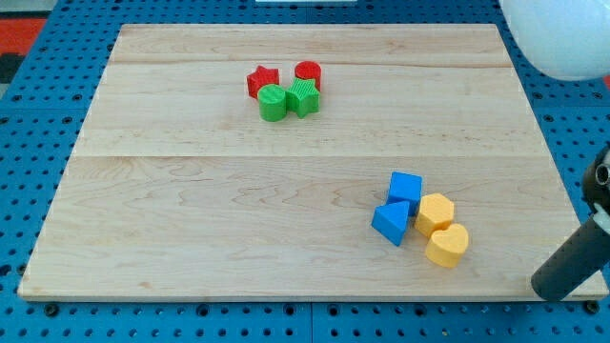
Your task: Push the yellow heart close to the yellow hexagon
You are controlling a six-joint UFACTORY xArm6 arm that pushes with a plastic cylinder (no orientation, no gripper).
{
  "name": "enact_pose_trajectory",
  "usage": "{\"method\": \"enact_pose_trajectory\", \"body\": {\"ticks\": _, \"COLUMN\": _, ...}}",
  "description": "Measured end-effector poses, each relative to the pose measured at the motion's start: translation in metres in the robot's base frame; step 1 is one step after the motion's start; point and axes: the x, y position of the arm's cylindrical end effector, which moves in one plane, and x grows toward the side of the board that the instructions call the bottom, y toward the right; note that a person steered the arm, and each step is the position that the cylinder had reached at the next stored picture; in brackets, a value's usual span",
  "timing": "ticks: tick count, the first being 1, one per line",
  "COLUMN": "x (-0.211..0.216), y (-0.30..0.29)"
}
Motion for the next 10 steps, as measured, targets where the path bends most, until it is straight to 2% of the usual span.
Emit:
{"method": "enact_pose_trajectory", "body": {"ticks": 4, "x": -0.006, "y": -0.043}}
{"method": "enact_pose_trajectory", "body": {"ticks": 8, "x": -0.02, "y": -0.046}}
{"method": "enact_pose_trajectory", "body": {"ticks": 10, "x": -0.019, "y": -0.067}}
